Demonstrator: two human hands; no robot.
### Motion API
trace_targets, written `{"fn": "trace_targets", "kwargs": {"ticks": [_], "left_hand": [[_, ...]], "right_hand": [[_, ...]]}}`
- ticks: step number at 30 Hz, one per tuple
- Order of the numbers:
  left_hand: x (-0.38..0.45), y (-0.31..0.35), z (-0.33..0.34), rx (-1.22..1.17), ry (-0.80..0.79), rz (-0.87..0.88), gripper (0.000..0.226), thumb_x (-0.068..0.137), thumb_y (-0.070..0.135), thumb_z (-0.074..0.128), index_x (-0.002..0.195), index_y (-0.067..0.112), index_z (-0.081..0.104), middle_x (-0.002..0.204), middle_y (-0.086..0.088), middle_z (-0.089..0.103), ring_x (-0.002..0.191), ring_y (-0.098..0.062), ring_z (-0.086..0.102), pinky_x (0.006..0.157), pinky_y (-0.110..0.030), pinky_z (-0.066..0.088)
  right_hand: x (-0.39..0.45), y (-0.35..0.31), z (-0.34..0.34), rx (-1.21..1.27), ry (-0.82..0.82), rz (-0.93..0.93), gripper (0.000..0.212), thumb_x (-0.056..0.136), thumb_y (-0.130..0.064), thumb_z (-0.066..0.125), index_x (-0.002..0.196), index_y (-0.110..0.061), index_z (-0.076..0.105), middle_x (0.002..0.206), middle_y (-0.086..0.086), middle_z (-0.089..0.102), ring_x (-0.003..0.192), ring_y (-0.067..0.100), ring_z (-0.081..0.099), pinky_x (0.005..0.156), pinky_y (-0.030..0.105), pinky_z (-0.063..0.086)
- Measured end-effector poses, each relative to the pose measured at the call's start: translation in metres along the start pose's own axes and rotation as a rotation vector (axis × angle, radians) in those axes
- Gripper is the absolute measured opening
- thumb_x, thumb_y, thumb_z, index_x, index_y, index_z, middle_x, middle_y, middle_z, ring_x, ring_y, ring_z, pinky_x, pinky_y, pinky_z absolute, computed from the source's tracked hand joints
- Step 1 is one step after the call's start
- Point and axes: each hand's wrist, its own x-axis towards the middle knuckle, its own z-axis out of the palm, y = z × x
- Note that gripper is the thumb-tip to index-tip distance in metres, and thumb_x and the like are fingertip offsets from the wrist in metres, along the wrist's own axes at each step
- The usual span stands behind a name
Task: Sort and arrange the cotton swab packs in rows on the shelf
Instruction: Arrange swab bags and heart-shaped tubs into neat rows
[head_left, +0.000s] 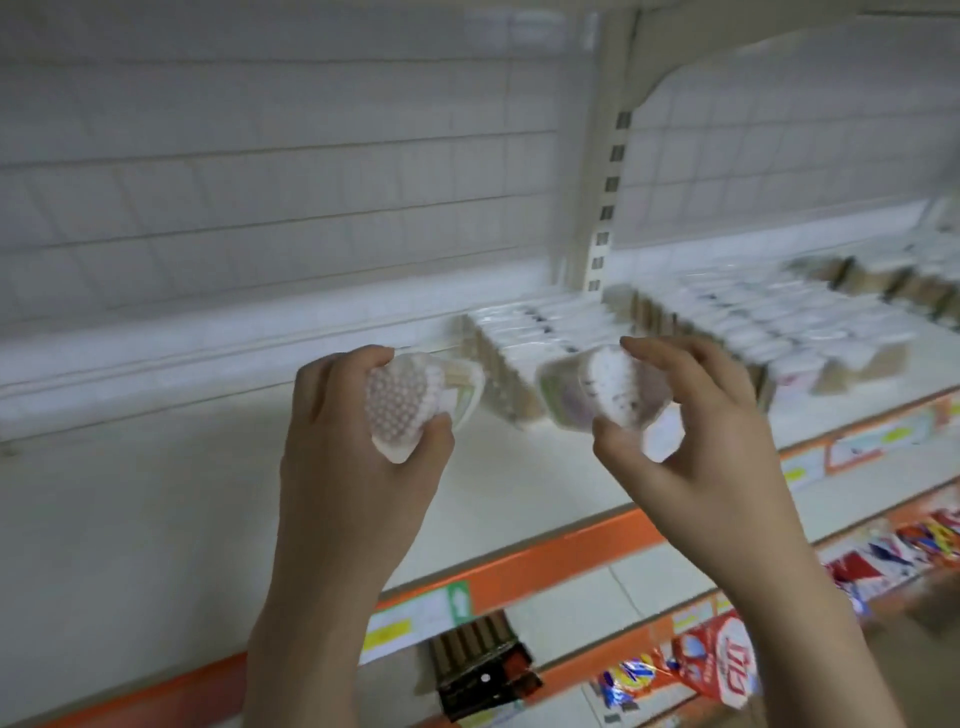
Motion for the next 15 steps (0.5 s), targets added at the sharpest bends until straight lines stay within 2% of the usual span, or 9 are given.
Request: {"fn": "trace_targets", "kwargs": {"ticks": [3,5,10,15], "left_hand": [[-0.022,0.055,0.05,-0.039,0.007,0.003,0.051,0.073,0.037,0.066,0.121,0.029,0.049,0.111,0.017,0.038,0.093,-0.002,0.045,0.076,-0.024,0.041],[-0.039,0.091,0.085,-0.059,-0.019,0.027,0.053,0.074,0.035,0.067,0.123,0.028,0.048,0.112,0.016,0.04,0.097,-0.002,0.046,0.079,-0.022,0.04],[-0.071,0.16,0.153,-0.129,-0.074,0.043,0.054,0.073,0.032,0.072,0.122,0.028,0.048,0.112,0.017,0.044,0.102,-0.006,0.05,0.083,-0.023,0.04],[-0.073,0.184,0.19,-0.101,-0.083,0.087,0.051,0.074,0.024,0.074,0.119,0.02,0.052,0.113,0.011,0.047,0.102,-0.006,0.048,0.082,-0.024,0.04]], "right_hand": [[-0.009,0.045,-0.055,-0.004,0.035,-0.005,0.049,0.074,-0.029,0.061,0.122,-0.02,0.054,0.115,-0.01,0.045,0.109,0.013,0.046,0.087,0.005,0.03],[-0.016,0.077,-0.088,-0.007,0.056,-0.006,0.049,0.073,-0.026,0.063,0.121,-0.016,0.056,0.116,-0.006,0.048,0.108,0.01,0.047,0.088,0.012,0.034],[-0.028,0.143,-0.144,-0.018,0.062,0.013,0.048,0.076,-0.02,0.066,0.123,-0.013,0.056,0.117,-0.005,0.047,0.105,-0.001,0.043,0.087,0.001,0.029],[-0.027,0.189,-0.169,-0.009,0.055,0.048,0.05,0.076,-0.009,0.07,0.123,-0.015,0.055,0.12,-0.004,0.047,0.108,-0.002,0.042,0.088,-0.002,0.027]]}}
